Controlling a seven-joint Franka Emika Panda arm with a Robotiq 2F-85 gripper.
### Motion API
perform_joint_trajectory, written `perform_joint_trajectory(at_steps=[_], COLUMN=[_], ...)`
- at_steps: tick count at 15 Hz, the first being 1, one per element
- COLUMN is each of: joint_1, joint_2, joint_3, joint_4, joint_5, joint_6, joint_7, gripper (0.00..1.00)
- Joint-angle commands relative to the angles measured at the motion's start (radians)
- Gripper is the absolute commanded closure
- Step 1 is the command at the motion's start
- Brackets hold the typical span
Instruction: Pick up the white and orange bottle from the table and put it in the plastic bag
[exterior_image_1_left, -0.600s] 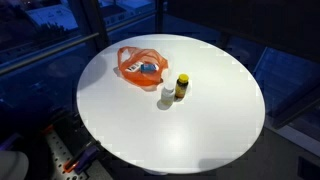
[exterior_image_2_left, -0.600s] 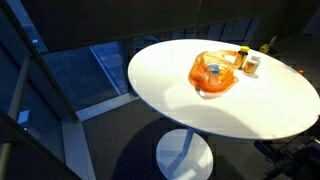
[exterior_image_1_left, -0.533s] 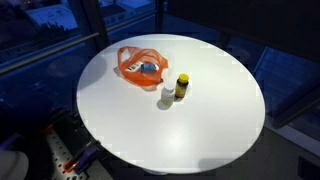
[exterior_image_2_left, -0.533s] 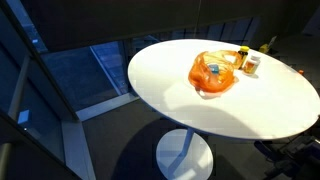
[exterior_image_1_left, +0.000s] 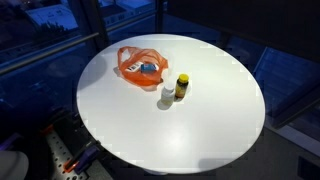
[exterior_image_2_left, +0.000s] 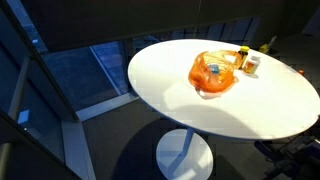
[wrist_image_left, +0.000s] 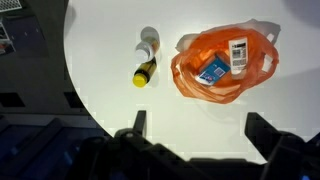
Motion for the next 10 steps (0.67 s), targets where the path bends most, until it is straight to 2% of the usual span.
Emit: perform_joint_trajectory(at_steps=[1,6,10], joint_1=[0.010,0.003,0.009], joint_2=[0.044,0.157,0.258], joint_3=[0.005,0.014,-0.009], joint_4=[0.044,0.131,0.190], joint_5=[-0.034,-0.050,-0.067], joint_6=[-0.003,-0.033,-0.036], joint_7=[0.058,0.147,0.195], gripper=[0.00,0.00,0.00])
